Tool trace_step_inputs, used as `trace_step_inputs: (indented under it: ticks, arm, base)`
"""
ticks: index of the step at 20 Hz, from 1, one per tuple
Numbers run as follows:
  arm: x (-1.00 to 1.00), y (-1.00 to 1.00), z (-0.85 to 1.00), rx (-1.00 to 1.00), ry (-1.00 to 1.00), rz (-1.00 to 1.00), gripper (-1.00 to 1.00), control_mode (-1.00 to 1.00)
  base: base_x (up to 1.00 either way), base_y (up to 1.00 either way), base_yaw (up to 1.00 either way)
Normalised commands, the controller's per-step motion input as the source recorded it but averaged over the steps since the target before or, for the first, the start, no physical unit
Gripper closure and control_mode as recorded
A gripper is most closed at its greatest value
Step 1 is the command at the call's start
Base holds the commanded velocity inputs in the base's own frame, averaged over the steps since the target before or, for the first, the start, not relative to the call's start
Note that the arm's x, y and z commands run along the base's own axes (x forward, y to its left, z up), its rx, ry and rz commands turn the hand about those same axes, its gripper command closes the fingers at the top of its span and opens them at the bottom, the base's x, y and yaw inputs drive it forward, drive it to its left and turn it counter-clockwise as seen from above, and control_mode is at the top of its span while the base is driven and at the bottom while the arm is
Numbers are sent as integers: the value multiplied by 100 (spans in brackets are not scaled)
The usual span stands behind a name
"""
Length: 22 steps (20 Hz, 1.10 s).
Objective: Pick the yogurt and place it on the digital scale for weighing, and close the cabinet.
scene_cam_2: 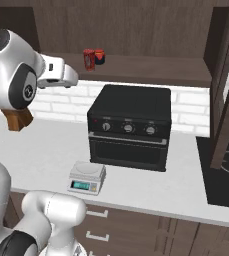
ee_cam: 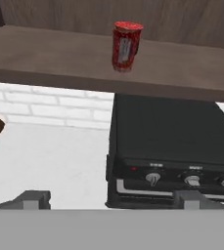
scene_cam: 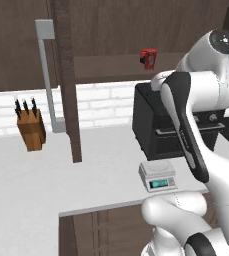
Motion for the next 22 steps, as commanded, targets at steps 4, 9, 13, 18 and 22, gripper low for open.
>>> trace_step_inputs:
  ticks: [4,9,13,18,22]
  arm:
    - [5,0,26,-4,-10,0,-100,-100]
    - [18,-8,22,0,0,0,-100,-100]
    - [12,-4,24,0,-8,0,-100,-100]
    - [32,0,24,0,-21,0,-100,-100]
    - [42,0,8,1,-10,0,-100,-100]
  base:
    - [0,0,0]
    - [0,0,0]
    - [0,0,0]
    - [0,0,0]
    - [0,0,0]
